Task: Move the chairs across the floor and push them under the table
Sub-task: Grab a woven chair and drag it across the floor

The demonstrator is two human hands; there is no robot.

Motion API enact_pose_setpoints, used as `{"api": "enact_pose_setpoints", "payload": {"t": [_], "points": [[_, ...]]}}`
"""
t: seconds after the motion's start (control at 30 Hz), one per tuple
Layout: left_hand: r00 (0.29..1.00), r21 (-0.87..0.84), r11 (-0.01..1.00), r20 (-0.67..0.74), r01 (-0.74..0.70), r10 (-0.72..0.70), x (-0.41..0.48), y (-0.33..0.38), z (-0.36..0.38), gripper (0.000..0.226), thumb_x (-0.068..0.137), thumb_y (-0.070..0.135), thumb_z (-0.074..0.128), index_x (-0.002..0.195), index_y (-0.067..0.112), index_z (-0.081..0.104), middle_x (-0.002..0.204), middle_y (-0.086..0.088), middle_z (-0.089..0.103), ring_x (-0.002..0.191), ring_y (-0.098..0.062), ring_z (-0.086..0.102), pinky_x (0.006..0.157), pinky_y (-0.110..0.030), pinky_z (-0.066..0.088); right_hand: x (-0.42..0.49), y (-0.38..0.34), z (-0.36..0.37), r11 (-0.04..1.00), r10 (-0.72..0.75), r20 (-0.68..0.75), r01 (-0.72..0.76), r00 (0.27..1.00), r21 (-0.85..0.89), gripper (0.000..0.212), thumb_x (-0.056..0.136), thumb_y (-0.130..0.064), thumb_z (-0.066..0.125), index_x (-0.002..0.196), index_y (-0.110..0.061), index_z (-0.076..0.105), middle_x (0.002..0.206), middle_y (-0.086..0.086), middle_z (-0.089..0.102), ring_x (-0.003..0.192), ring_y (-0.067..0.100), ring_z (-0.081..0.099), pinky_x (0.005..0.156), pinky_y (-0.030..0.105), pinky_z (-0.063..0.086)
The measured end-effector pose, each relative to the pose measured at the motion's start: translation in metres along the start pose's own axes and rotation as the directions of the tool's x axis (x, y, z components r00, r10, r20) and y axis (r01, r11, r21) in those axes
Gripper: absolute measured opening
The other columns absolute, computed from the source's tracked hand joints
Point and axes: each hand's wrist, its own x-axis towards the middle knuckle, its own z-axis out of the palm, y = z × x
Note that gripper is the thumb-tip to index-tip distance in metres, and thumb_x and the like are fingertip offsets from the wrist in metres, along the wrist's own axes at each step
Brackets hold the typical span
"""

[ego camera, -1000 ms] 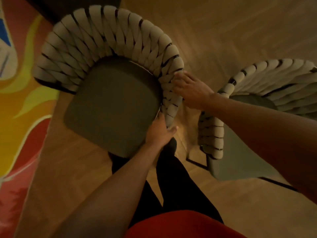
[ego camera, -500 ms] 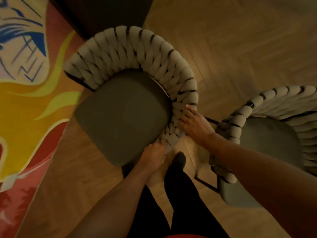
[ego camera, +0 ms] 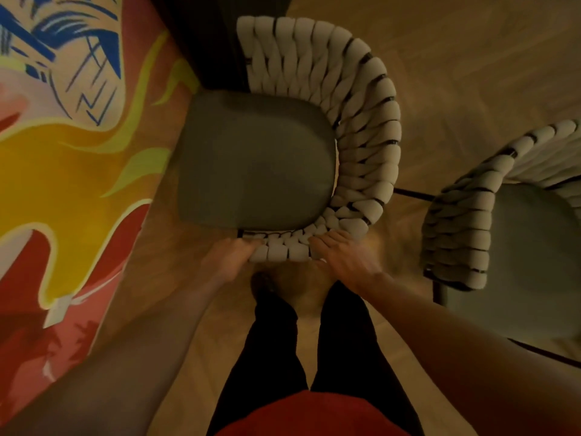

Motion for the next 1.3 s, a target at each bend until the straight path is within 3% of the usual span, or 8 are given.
{"api": "enact_pose_setpoints", "payload": {"t": [0.13,0.23,0.47,0.6,0.77,1.07,1.17,1.3], "points": [[0.999,-0.033,0.999,-0.038,0.025,-0.026,-0.002,0.006,0.005,0.052,0.095,0.005,0.063,0.144,0.021,0.056,0.124,-0.009,0.07,0.107,-0.028,0.07,0.074,-0.036,0.049,-0.005,0.018,-0.008,0.992,-0.043,0.084,0.053,0.996,-0.113,0.057,0.1,-0.045,0.062,0.149,-0.016,0.057,0.147,0.007,0.063,0.138,0.026,0.057,0.121,0.044,0.04],[0.996,-0.058,0.997,-0.075,0.051,-0.055,0.004,0.022,0.009,0.038,0.094,0.027,0.072,0.13,0.017,0.062,0.121,-0.008,0.07,0.107,-0.027,0.067,0.081,-0.036,0.05,-0.006,0.054,-0.027,0.961,-0.022,0.158,0.064,0.987,-0.269,0.067,0.098,-0.061,0.059,0.152,-0.021,0.052,0.152,0.008,0.058,0.143,0.028,0.051,0.125,0.05,0.031],[0.984,-0.251,0.968,-0.176,-0.019,-0.027,0.042,0.092,0.016,0.083,0.09,0.074,0.064,0.15,0.019,0.051,0.137,-0.005,0.067,0.122,-0.028,0.063,0.101,-0.044,0.051,0.034,0.142,-0.067,0.833,0.01,0.313,0.165,0.95,-0.527,0.101,0.081,-0.088,0.059,0.155,-0.019,0.048,0.162,0.012,0.045,0.154,0.035,0.035,0.13,0.055,0.019],[0.964,-0.193,0.978,-0.238,0.073,-0.119,0.069,0.139,0.019,0.094,0.075,0.097,0.047,0.134,0.026,0.067,0.112,-0.001,0.076,0.101,-0.024,0.072,0.086,-0.039,0.055,0.052,0.16,-0.08,0.754,0.008,0.401,0.258,0.916,-0.604,0.12,0.072,-0.102,0.045,0.154,-0.015,0.05,0.158,0.013,0.05,0.153,0.035,0.037,0.13,0.055,0.0],[0.944,-0.132,0.987,-0.304,0.095,-0.132,0.073,0.14,0.024,0.047,0.083,0.069,0.061,0.113,0.036,0.076,0.084,0.005,0.076,0.074,-0.021,0.072,0.06,-0.029,0.049,0.05,0.163,-0.068,0.797,-0.064,0.361,0.265,0.93,-0.543,0.115,0.072,-0.101,0.041,0.146,-0.014,0.057,0.147,0.009,0.06,0.141,0.031,0.049,0.128,0.048,0.022],[0.969,-0.009,0.999,-0.242,-0.045,0.041,0.053,0.071,0.021,0.028,0.076,0.045,0.06,0.096,0.038,0.078,0.071,0.008,0.071,0.06,-0.019,0.065,0.052,-0.026,0.038,0.016,0.102,-0.04,0.897,0.082,0.31,0.066,0.947,-0.438,0.107,0.076,-0.097,0.049,0.143,-0.014,0.062,0.139,0.008,0.066,0.132,0.031,0.056,0.118,0.046,0.034],[0.985,0.077,0.996,-0.158,-0.053,0.065,0.043,0.025,0.014,0.017,0.071,0.042,0.071,0.088,0.039,0.073,0.072,0.012,0.069,0.067,-0.014,0.065,0.06,-0.029,0.044,0.008,0.059,-0.024,0.939,0.148,0.308,-0.036,0.94,-0.342,0.089,0.086,-0.08,0.061,0.145,-0.014,0.059,0.141,0.008,0.064,0.133,0.031,0.056,0.116,0.045,0.037],[0.992,0.216,0.973,-0.081,-0.075,0.094,0.032,-0.027,-0.011,0.036,0.069,0.036,0.069,0.104,0.042,0.077,0.093,0.01,0.075,0.093,-0.017,0.069,0.084,-0.033,0.045,0.009,-0.005,-0.012,0.97,0.178,0.275,-0.121,0.945,-0.21,0.054,0.097,-0.06,0.06,0.126,-0.015,0.066,0.124,0.006,0.071,0.116,0.028,0.062,0.105,0.041,0.044]]}}
